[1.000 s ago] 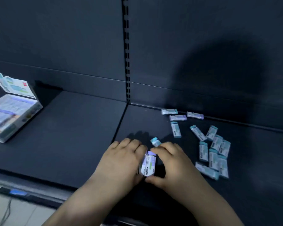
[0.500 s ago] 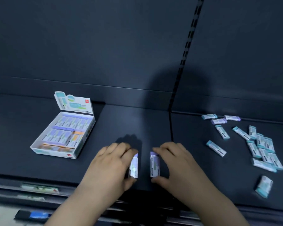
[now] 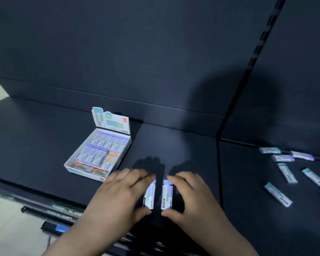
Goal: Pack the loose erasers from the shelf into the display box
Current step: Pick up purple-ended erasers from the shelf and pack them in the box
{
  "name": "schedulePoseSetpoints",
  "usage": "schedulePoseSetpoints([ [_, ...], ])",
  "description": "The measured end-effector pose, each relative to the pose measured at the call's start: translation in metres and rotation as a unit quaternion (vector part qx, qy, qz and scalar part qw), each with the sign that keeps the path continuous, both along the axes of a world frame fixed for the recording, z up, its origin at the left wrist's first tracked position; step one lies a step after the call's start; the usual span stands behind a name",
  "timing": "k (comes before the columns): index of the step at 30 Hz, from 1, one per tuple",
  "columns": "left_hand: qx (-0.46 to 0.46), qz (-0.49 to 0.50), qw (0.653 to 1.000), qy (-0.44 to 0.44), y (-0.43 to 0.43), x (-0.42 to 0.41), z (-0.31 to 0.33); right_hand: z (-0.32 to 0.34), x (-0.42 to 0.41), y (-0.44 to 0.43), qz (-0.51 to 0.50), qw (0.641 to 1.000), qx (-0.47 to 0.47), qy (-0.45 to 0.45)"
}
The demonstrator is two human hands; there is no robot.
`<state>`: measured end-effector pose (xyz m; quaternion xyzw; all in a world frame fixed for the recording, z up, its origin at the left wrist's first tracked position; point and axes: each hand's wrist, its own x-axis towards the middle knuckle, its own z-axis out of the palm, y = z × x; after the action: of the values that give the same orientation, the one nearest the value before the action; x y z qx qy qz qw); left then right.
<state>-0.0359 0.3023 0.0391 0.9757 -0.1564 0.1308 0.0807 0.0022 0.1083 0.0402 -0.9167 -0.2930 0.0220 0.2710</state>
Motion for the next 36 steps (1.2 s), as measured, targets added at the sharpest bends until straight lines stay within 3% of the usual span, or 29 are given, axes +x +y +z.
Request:
schedulePoseSetpoints([
  [7, -0.016, 0.009, 1.000, 0.001, 0.080, 0.004, -0.001, 0.005, 0.002, 0.073, 0.010, 1.000, 0.005, 0.000],
  [17, -0.026, -0.041, 0.998, 0.034, 0.189, 0.050, 0.005, 0.012, 0.015, 0.173, -0.127, 0.991, -0.017, -0.038],
  [24, -0.052, -0.128, 0.987, 0.085, 0.176, 0.075, 0.002, 0.014, 0.023, 0.185, -0.158, 0.983, -0.088, -0.013],
  [30, -0.003, -0.123, 0.987, 0.099, 0.166, 0.090, -0.010, 0.015, 0.038, 0.195, -0.140, 0.978, -0.154, 0.003],
  [36, -0.012, -0.108, 0.988, 0.112, 0.164, 0.090, -0.014, 0.011, 0.043, 0.198, -0.120, 0.974, -0.191, -0.006],
])
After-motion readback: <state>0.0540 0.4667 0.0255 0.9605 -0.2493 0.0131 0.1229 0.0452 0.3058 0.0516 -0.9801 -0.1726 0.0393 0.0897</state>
